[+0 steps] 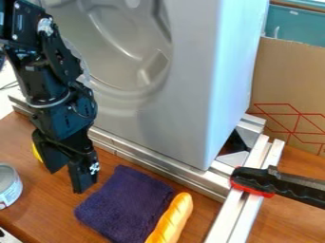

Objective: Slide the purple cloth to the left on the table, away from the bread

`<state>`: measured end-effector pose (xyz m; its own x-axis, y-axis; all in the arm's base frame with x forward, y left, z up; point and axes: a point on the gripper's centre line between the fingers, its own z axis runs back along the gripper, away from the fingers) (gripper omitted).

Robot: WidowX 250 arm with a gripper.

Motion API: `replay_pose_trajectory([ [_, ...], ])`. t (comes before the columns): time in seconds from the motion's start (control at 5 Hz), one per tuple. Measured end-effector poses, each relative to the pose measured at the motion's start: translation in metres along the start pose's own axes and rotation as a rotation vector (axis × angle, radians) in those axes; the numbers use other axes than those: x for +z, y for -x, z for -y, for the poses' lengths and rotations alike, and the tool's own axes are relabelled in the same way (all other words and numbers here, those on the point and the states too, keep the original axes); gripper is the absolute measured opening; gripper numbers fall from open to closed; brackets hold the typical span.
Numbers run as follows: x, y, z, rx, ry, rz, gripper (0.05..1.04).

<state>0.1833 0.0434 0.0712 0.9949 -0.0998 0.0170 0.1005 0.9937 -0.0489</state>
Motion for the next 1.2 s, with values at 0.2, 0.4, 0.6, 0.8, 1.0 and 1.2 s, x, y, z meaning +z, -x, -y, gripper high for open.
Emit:
replay_pose_trajectory([
  [0.2,-0.003,0.001,0.0,0.007,0.004,-0.01,1.0],
  [0.4,-0.021,-0.01,0.001,0.0,-0.013,-0.017,1.0],
  [0.6,-0.033,-0.023,0.005,-0.028,-0.017,-0.037,1.0],
  [0.8,-0.045,-0.036,0.006,-0.032,0.007,-0.042,1.0],
  [1.0,-0.058,-0.047,0.014,-0.053,0.009,-0.058,1.0],
  [1.2,-0.068,-0.05,0.018,-0.042,0.005,-0.069,1.0],
])
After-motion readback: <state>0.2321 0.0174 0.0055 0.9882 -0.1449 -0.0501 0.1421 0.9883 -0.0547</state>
